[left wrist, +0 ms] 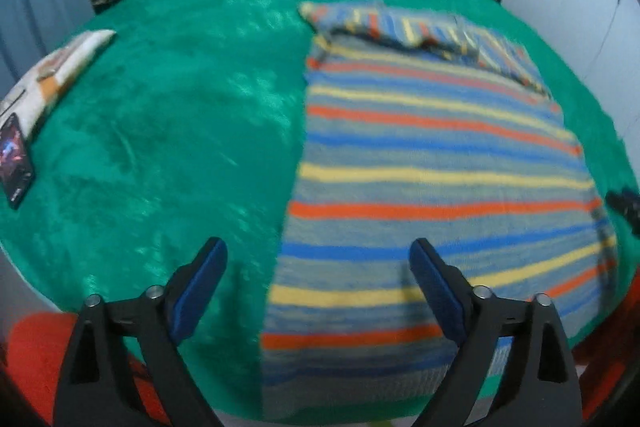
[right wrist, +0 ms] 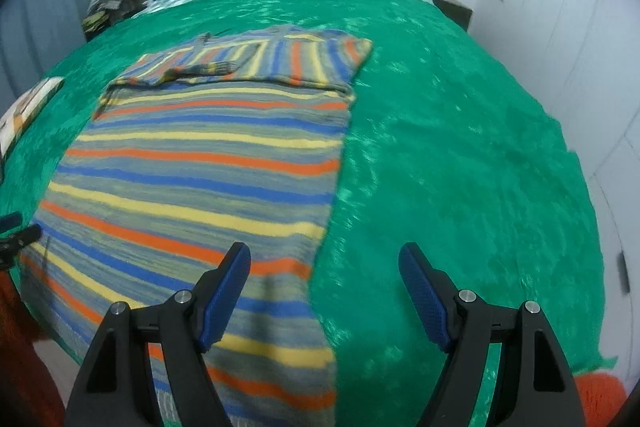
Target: Fold small clothes
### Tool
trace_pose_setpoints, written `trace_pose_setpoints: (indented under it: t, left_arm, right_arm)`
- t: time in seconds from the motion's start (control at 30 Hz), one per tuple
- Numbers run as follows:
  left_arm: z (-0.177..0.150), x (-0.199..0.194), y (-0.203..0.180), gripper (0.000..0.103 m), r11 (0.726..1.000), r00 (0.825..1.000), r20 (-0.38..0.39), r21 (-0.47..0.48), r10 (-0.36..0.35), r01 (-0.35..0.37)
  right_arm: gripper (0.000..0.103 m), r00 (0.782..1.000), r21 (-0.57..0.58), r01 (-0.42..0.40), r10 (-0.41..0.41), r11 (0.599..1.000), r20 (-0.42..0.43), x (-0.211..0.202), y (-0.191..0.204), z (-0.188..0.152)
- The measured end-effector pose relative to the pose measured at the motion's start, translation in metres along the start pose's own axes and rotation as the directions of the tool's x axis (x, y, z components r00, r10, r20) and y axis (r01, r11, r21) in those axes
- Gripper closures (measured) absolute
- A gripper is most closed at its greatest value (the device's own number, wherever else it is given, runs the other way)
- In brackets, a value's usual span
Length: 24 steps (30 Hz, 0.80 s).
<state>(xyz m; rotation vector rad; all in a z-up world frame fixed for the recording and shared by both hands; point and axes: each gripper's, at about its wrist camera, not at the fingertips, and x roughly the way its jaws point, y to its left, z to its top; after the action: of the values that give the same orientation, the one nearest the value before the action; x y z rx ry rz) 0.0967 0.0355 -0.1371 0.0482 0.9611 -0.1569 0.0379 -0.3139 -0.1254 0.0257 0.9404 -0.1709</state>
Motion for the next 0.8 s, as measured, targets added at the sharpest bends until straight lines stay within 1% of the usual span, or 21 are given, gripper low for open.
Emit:
trace_pose_setpoints:
  t: [0.07, 0.13, 0.17, 0.23, 0.27, 0.3, 0.33, 0.43, 0.57, 0.7, 0.8]
  left_arm:
    - [-0.003, 0.003, 0.007, 0.006, 1.000, 1.000, -0.008, -0.007, 0.012, -0.012]
    - [-0.008, 0.014, 0.007, 0.006, 0.999, 0.998, -0.049, 0.010, 0.033, -0.033]
    - [-0.012, 0.024, 0.004, 0.006, 0.998, 0.994, -0.092, 0.030, 0.058, -0.056]
    - [-0.014, 0.027, 0.007, 0.006, 0.996, 0.991, -0.111, 0.044, 0.076, -0.071]
    - [-0.014, 0.026, 0.007, 0.006, 0.996, 0.992, -0.102, 0.042, 0.080, -0.076]
    - [-0.013, 0.022, 0.006, 0.006, 0.996, 0.993, -0.083, 0.039, 0.084, -0.081]
    - [-0.011, 0.020, 0.006, 0.006, 0.995, 0.994, -0.067, 0.038, 0.090, -0.087]
    - [-0.011, 0.012, 0.012, 0.006, 0.994, 0.994, -0.030, 0.023, 0.109, -0.108]
    - [-0.005, 0.015, 0.019, 0.006, 0.993, 0.993, -0.002, -0.021, 0.118, -0.118]
    - [-0.001, 0.017, 0.024, 0.006, 0.988, 0.988, 0.032, -0.043, 0.153, -0.151]
    - [0.000, 0.025, 0.027, 0.006, 0.986, 0.987, 0.008, -0.051, 0.159, -0.158]
  right_arm:
    - [0.027, 1.000, 0.013, -0.023, 0.023, 1.000, -0.008, -0.002, -0.002, -0.001]
    - [0.024, 0.999, -0.010, -0.048, 0.048, 0.999, -0.013, -0.004, 0.002, -0.004]
    - [0.020, 0.998, -0.024, -0.064, 0.064, 0.998, -0.022, -0.003, 0.006, -0.006]
    - [0.020, 0.994, -0.049, -0.089, 0.086, 0.995, -0.064, 0.005, 0.013, -0.012]
    - [0.020, 0.992, -0.063, -0.076, 0.069, 0.995, -0.108, 0.012, 0.016, -0.017]
    - [0.020, 0.989, -0.076, -0.034, 0.023, 0.997, -0.146, 0.018, 0.016, -0.020]
    - [0.020, 0.989, -0.072, -0.004, -0.007, 0.997, -0.150, 0.019, 0.013, -0.023]
    - [0.020, 0.994, -0.011, 0.026, -0.027, 1.000, -0.105, 0.011, -0.004, -0.019]
    - [0.020, 0.998, 0.046, 0.055, -0.053, 0.997, -0.046, 0.003, -0.018, -0.013]
    - [0.020, 0.996, 0.077, 0.083, -0.080, 0.994, -0.051, 0.010, -0.026, -0.010]
    - [0.020, 0.995, 0.109, 0.090, -0.084, 0.990, -0.052, 0.011, -0.034, -0.008]
